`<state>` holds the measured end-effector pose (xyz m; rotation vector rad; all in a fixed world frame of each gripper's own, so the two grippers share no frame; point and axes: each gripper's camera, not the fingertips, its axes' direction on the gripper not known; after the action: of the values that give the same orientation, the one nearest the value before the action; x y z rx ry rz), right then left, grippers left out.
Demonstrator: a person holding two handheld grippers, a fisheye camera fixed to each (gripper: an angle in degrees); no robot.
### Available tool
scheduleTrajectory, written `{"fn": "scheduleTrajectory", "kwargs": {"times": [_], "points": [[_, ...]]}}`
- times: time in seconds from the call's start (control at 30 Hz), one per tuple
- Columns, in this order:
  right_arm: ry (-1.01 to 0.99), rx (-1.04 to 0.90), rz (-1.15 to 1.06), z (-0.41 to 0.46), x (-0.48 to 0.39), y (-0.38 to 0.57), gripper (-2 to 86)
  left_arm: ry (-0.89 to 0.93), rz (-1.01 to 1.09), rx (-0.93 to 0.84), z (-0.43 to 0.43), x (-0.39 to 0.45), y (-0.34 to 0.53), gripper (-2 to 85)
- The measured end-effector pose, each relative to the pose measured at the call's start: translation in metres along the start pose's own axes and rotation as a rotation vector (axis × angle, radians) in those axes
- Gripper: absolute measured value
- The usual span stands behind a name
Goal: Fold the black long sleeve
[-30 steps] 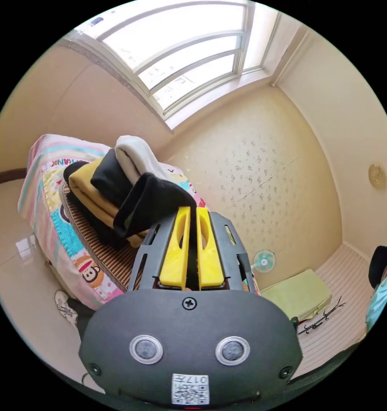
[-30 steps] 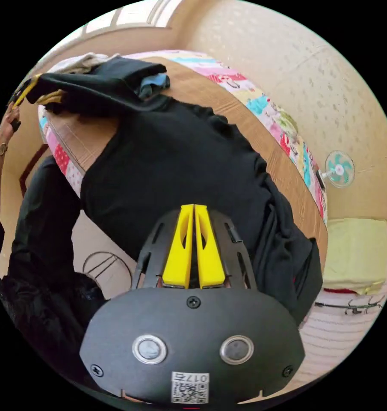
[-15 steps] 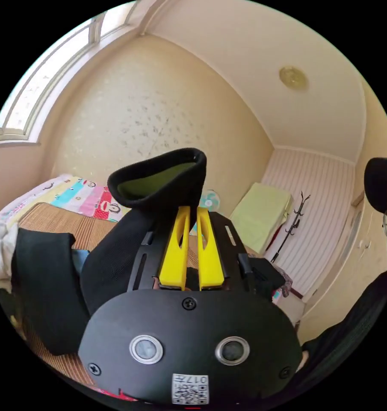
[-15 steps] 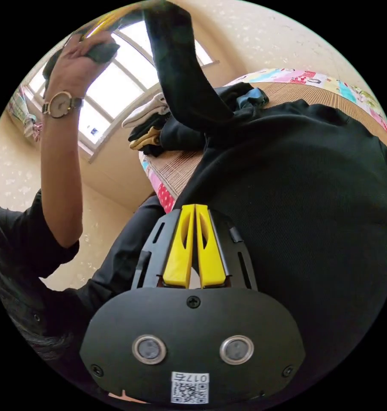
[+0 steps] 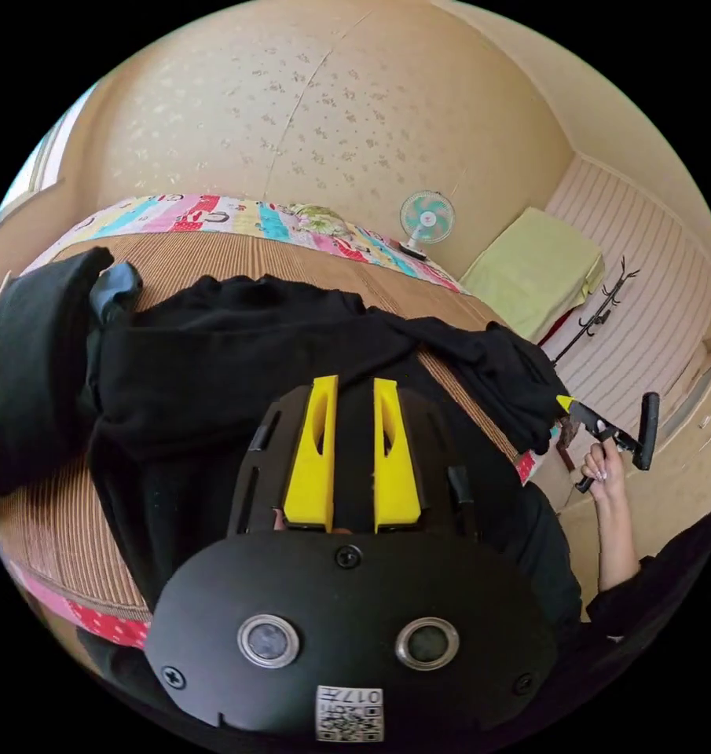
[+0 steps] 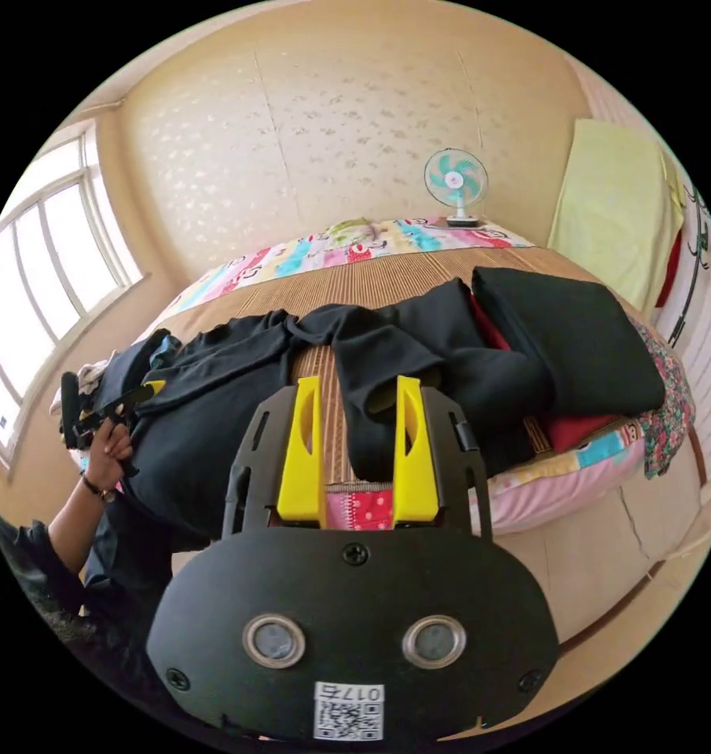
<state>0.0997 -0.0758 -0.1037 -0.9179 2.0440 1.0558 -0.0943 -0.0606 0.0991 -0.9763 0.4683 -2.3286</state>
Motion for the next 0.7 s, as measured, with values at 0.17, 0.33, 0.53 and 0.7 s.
{"fn": "scheduleTrajectory", "kwargs": {"times": [0.17, 0.33, 0.53, 0.7], "points": [[-0.052, -0.113, 0.072, 0.015, 0.007, -0.047, 3.0, 0.145, -0.036, 0.001, 0.004, -0.060, 0.047, 6.9], [0.059, 0.216, 0.214, -0.116, 0.112, -0.106, 3.5, 0.154, -0.047, -0.016, -0.005, -0.083, 0.052, 5.1], [0.110, 0.053, 0.532, -0.121, 0.244, -0.083, 8.3, 0.237, -0.107, 0.002, -0.016, -0.118, 0.058, 3.9], [-0.147, 0.141, 0.424, -0.128, 0.202, -0.009, 9.2, 0.271, -0.133, 0.002, -0.024, -0.139, 0.060, 2.6]]}}
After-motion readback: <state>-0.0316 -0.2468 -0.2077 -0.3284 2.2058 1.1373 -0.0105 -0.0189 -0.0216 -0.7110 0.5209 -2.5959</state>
